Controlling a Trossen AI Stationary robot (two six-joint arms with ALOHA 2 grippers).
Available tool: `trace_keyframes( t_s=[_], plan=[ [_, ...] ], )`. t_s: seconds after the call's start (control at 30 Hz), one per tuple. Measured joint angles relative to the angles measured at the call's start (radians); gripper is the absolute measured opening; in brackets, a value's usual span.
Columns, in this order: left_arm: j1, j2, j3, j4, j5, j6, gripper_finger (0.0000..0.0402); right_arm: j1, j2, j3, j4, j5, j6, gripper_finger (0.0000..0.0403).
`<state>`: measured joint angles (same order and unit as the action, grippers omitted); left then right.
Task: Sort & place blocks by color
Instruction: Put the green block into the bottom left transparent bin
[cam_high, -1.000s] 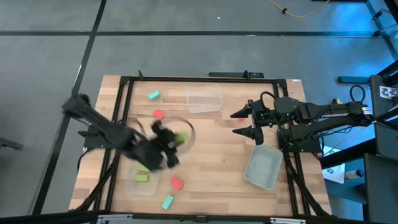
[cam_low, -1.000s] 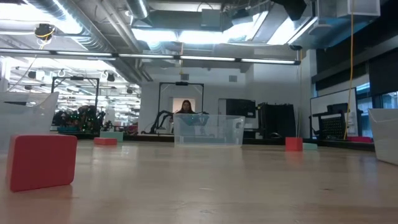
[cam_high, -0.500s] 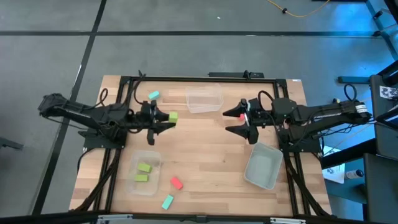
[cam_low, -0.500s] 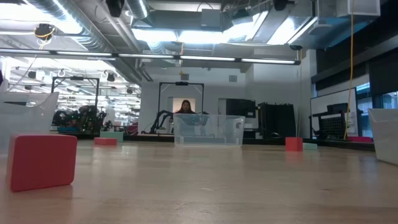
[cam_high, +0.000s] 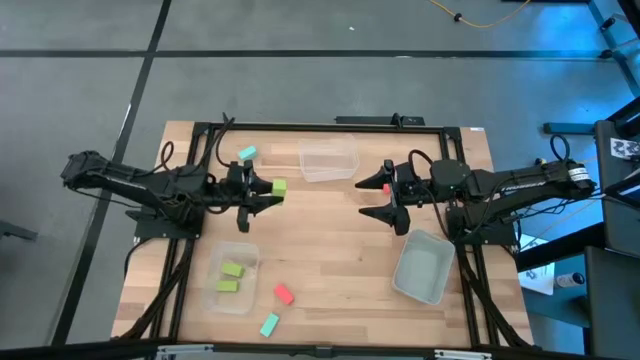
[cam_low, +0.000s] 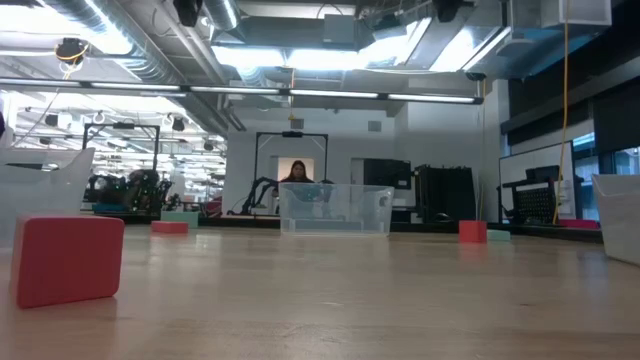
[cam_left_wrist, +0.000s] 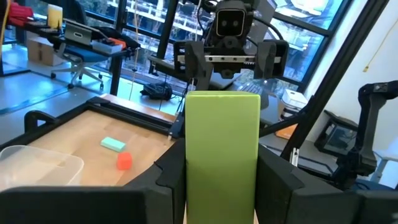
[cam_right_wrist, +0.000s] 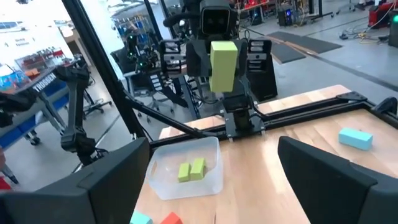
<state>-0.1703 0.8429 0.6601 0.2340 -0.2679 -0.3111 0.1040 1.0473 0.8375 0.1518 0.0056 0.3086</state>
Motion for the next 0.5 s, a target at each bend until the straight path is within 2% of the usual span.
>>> trace_keyframes(
  t_s=[0.5],
  plan=[
    [0.000, 0.000, 0.000, -0.003, 0.009, 0.000, 0.0118, 0.000, 0.000, 0.000, -0.007, 0.000, -0.024, 0.0359]
  ],
)
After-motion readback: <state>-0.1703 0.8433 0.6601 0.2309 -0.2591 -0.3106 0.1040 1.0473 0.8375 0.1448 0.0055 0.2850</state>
